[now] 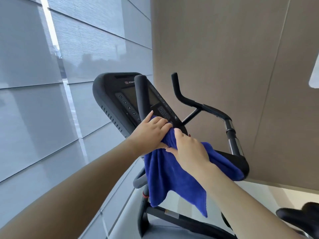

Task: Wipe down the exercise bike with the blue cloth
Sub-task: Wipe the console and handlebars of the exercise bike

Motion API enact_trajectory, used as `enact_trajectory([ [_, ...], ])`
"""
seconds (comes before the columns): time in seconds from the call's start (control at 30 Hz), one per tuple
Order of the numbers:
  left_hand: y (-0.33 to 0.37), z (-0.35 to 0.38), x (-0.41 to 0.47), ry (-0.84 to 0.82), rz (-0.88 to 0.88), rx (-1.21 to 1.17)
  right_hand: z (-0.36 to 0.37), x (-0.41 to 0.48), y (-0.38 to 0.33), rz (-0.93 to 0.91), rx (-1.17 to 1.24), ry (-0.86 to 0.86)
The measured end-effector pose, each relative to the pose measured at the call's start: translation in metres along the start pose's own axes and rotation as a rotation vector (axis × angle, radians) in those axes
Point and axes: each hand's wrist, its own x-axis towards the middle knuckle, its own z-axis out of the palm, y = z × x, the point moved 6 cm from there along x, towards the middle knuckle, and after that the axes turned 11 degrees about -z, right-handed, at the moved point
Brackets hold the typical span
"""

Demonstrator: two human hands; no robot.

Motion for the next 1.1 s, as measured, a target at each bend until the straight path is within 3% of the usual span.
enact_trajectory([
  [0.2, 0.013, -0.005, -0.017, 0.142, -0.067, -0.025, -0.004, -0.013, -0.006, -0.003, -0.075, 0.125],
  [0.4, -0.001, 0.002, -0.005, 0.122, 0.006, -0.165, -0.009, -0.011, -0.002, 0.036, 0.041, 0.229],
  [0.63, 0.001, -0.007, -0.008, 0.237, 0.037, -0.107, -0.003, 0.006, 0.012, 0.098, 0.153, -0.045],
  [0.83, 0.012, -0.010, -0.022, 0.236, -0.050, -0.196, -0.010, -0.017, -0.002, 0.054, 0.083, 0.275],
  [0.97, -0.003, -0.025, -0.016, 0.187, -0.002, -0.274, -0.020, -0.010, -0.002, 0.032, 0.212, 0.411],
  [1.1, -0.026, -0.053, -0.007, 0.306, 0.001, -0.212, -0.032, 0.022, -0.010, 0.046, 0.347, 0.438],
])
